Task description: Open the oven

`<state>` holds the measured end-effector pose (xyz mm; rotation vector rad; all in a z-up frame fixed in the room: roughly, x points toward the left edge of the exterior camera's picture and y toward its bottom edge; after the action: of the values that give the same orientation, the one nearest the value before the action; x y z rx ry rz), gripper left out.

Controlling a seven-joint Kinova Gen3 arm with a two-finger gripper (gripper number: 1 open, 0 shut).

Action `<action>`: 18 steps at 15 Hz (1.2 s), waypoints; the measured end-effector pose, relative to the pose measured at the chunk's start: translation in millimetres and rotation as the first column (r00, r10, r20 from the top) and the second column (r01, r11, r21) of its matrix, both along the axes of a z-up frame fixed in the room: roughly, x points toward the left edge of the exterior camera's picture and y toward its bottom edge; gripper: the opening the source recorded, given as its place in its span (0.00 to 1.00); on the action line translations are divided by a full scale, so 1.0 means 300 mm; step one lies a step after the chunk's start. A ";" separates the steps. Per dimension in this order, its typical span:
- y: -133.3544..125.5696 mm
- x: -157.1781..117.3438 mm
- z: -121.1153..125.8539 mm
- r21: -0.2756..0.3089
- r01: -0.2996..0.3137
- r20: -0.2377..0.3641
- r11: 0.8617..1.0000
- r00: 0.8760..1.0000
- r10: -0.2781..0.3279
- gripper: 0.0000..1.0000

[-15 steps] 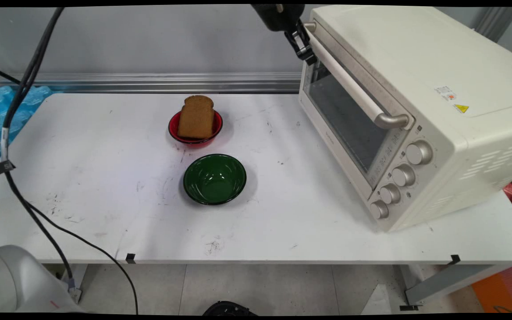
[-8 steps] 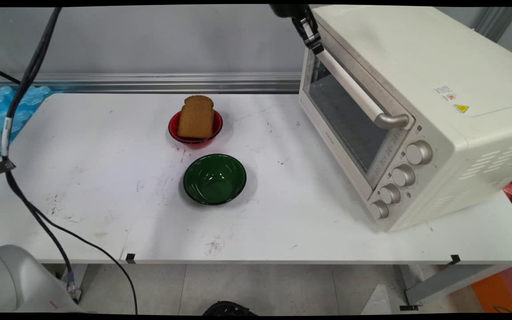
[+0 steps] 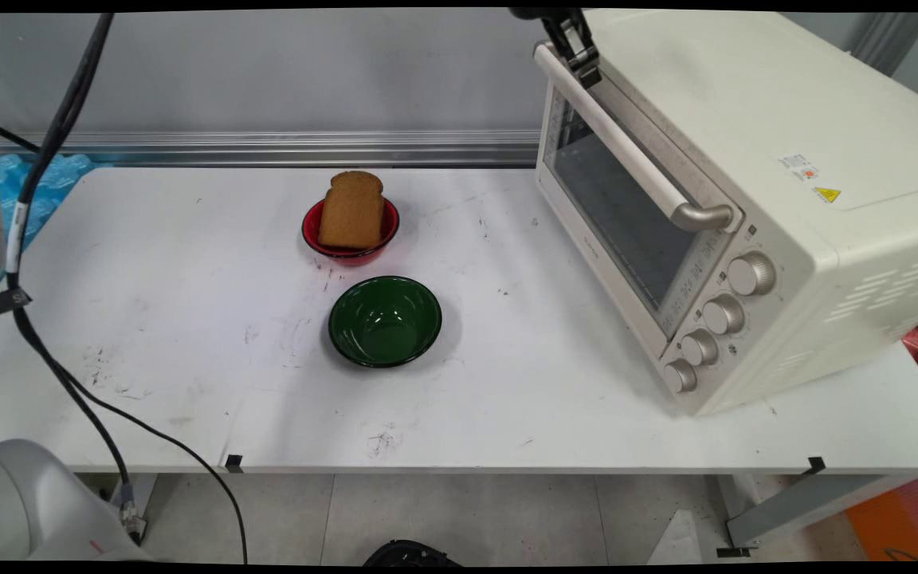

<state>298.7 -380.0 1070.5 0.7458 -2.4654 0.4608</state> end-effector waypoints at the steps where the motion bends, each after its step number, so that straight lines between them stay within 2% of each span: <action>1: -0.004 -0.005 0.000 -0.001 -0.003 -0.008 1.000 1.000 0.003 0.00; 5: -0.017 -0.014 -0.016 0.006 -0.027 -0.044 1.000 0.999 0.028 0.00; 18: -0.038 -0.015 -0.146 0.054 -0.080 -0.133 0.995 0.987 0.087 0.00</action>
<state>294.2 -391.5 1026.6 0.8736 -2.3328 0.3693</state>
